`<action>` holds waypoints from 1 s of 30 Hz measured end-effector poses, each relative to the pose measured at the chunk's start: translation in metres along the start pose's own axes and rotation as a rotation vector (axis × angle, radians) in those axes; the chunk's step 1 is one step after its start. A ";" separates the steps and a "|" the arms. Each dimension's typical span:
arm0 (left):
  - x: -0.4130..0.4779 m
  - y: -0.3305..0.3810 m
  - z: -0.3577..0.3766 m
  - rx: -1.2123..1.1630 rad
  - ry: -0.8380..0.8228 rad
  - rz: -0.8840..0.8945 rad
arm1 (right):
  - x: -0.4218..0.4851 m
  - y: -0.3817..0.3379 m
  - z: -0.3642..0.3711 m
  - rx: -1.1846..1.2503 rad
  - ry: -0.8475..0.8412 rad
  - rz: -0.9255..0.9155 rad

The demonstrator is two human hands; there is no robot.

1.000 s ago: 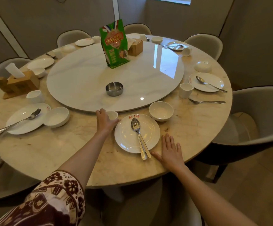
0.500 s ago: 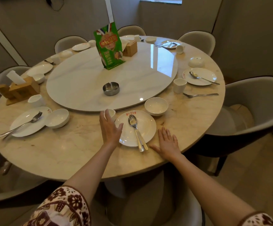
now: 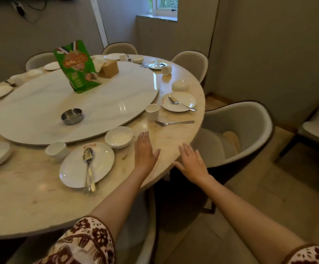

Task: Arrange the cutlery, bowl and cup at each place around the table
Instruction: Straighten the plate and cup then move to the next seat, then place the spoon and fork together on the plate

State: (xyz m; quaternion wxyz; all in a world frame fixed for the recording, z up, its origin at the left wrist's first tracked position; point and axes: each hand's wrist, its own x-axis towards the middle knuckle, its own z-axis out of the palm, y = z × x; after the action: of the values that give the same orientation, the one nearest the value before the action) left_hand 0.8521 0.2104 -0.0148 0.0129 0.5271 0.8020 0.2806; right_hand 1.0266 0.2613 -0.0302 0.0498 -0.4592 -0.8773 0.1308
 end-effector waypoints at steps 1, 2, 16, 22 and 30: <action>0.001 0.016 0.011 0.004 -0.024 -0.010 | 0.002 0.022 -0.011 -0.004 0.009 0.021; 0.003 0.031 0.020 0.008 -0.048 -0.014 | 0.004 0.042 -0.021 -0.006 0.013 0.045; 0.103 0.125 0.115 0.102 -0.070 -0.005 | 0.073 0.163 -0.051 -0.031 -0.017 0.039; 0.177 0.133 0.157 0.049 -0.013 -0.078 | 0.170 0.205 -0.069 -0.022 -0.007 -0.010; 0.267 0.144 0.171 0.019 0.012 -0.120 | 0.278 0.216 -0.106 0.022 0.043 -0.087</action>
State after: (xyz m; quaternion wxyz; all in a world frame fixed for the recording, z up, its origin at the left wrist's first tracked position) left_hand 0.9081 0.5542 -0.0188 0.0199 0.4767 0.8348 0.2749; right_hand 1.0603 0.6255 0.0037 0.0792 -0.4226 -0.8937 0.1283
